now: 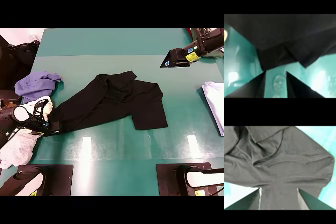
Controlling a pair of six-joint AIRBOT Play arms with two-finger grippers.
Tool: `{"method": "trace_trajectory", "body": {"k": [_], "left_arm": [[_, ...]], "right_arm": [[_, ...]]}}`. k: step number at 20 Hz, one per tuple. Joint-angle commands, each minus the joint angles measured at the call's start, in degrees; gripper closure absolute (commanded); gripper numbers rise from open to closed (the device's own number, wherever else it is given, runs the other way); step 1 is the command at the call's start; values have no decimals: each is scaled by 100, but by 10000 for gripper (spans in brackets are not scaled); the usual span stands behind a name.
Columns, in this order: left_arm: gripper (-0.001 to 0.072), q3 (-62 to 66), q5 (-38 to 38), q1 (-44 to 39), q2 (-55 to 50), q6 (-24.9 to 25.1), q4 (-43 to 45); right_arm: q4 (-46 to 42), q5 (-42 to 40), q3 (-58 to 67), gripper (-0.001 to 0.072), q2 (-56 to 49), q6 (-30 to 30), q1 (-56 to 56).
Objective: Fold the shirts.
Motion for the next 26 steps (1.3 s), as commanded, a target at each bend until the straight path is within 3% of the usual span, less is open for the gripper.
{"method": "trace_trajectory", "body": {"k": [1,4,8,21,22,23,24,26], "left_arm": [[392,-114,433,7,-2,-74,9],[391,-111,426,7,-2,-326,120],[390,-81,85,7,0,-175,138],[392,-350,625,7,-2,-197,243],[426,-348,632,7,-2,-197,245],[609,-330,667,7,0,-197,243],[679,-282,660,7,0,-203,238],[681,-31,442,7,0,-214,221]], "right_arm": [[0,66,2,201,4,2,4],[0,136,0,201,4,4,4],[0,131,0,201,4,2,4],[0,186,2,201,4,4,4],[0,192,2,201,7,2,4],[0,208,2,201,7,4,4],[-4,258,2,205,7,2,4],[-15,424,0,209,7,4,-72]]}}
